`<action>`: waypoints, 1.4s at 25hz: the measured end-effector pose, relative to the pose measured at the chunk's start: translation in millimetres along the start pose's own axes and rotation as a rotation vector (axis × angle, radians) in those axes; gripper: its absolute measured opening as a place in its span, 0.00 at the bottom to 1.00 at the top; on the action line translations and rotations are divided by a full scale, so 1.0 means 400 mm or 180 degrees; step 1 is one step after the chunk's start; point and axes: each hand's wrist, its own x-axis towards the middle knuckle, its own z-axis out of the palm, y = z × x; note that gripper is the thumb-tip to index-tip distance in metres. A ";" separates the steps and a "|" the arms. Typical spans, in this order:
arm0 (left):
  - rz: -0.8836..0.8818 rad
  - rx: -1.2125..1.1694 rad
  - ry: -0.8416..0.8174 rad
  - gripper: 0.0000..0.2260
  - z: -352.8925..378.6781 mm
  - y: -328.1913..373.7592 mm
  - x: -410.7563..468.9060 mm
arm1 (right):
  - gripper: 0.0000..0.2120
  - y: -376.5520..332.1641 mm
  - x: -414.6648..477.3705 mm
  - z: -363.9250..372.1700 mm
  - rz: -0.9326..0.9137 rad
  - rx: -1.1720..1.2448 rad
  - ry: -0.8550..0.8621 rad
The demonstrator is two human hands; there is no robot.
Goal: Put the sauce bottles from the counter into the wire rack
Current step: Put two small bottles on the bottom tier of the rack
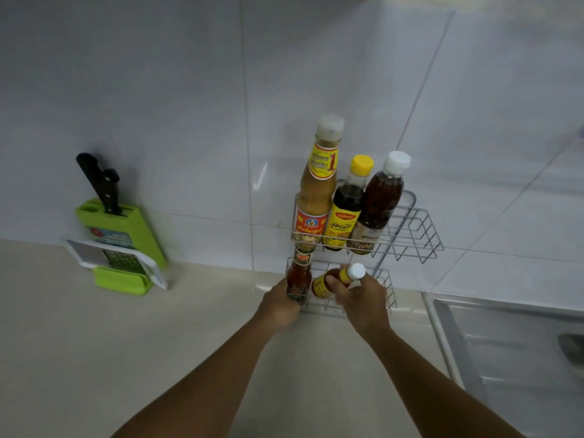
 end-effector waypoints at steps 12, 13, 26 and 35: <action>-0.0022 0.0007 -0.0193 0.30 -0.020 -0.023 -0.006 | 0.19 -0.013 0.052 0.051 -0.0153 -0.0919 -0.0798; -0.0041 0.0014 -0.0219 0.30 -0.022 -0.023 -0.004 | 0.19 -0.012 0.053 0.053 -0.0151 -0.0935 -0.0826; -0.0239 0.0498 -0.0203 0.28 -0.077 0.061 -0.154 | 0.36 -0.027 0.002 -0.028 -0.0037 -0.0584 -0.1374; 0.0033 0.0786 -0.0183 0.28 -0.070 0.060 -0.363 | 0.35 -0.027 -0.088 -0.125 0.0668 0.0081 -0.1224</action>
